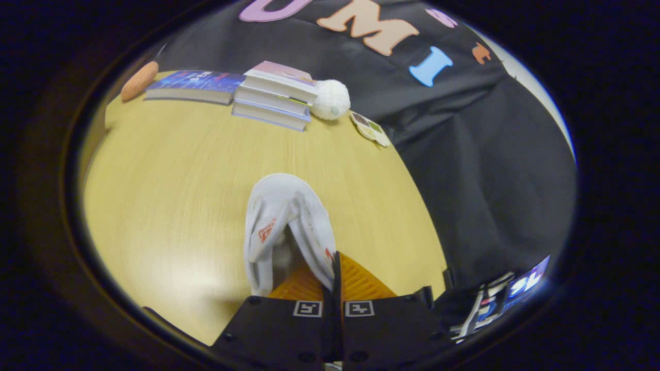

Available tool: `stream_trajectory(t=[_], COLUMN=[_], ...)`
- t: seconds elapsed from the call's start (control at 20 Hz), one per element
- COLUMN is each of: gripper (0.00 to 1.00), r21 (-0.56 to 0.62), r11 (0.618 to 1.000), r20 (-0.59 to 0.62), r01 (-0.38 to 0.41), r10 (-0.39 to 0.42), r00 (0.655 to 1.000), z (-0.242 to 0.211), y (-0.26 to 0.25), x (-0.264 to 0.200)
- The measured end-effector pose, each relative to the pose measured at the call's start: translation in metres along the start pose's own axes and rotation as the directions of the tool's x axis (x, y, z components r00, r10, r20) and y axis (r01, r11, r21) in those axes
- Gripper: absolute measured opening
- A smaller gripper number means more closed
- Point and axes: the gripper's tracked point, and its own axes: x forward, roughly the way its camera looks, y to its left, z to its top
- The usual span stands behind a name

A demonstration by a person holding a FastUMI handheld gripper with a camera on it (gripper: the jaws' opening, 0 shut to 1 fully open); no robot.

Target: Open the storage box then place both shoes into the box .Put the left shoe in first, then the right shoe, with the right side of both shoes facing outward in a uniform manner.

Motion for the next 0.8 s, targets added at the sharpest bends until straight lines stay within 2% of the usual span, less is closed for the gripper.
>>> stream_trajectory(t=[0.2, 0.5, 0.65, 0.8], gripper=[0.02, 0.02, 0.02, 0.02], r21=[-0.096, -0.094, -0.049, 0.02], r11=[0.993, 0.98, 0.98, 0.982], r20=[0.022, 0.188, 0.28, 0.374], r01=[0.071, 0.173, 0.195, 0.186], r10=[-0.07, -0.153, -0.174, -0.18], r00=[0.997, 0.97, 0.944, 0.91], z=[0.033, 0.12, 0.168, 0.215], y=[0.009, 0.008, 0.009, 0.022], x=[-0.033, -0.12, -0.177, -0.231])
